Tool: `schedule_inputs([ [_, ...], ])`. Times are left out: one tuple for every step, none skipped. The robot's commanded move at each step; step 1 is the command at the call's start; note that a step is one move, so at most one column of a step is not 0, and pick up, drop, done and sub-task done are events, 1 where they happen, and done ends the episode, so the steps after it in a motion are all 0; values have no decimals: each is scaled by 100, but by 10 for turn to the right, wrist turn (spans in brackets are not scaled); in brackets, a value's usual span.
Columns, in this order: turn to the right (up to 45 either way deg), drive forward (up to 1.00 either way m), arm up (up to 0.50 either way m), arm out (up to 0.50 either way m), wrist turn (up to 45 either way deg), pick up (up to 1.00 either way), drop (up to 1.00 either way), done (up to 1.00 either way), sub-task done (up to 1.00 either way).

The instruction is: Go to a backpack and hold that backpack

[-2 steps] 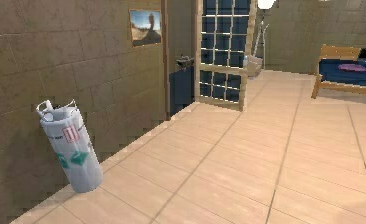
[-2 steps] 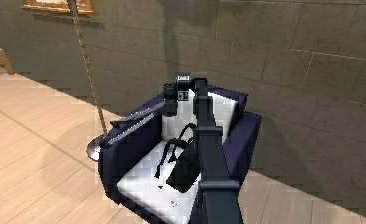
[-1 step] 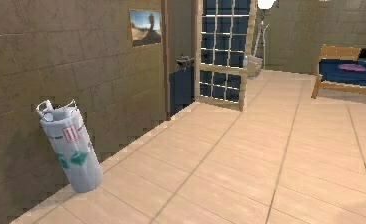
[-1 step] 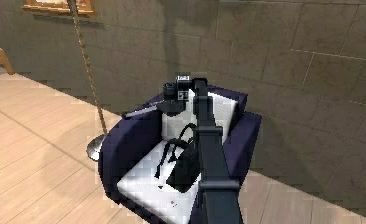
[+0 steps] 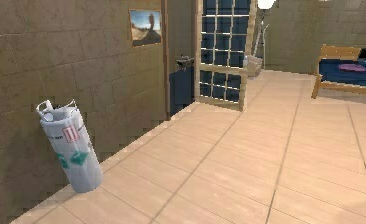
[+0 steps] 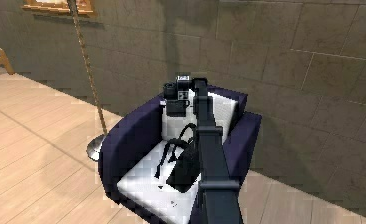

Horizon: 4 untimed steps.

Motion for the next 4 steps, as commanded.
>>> schedule_inputs([
  [0, 0, 0, 0, 270, 0, 0, 0, 0],
  [0, 0, -30, 0, 0, 0, 0, 0, 0],
  [0, 0, 0, 0, 0, 100, 0, 0, 0],
  [0, 0, 10, 0, 0, 0, 0, 0, 0],
])
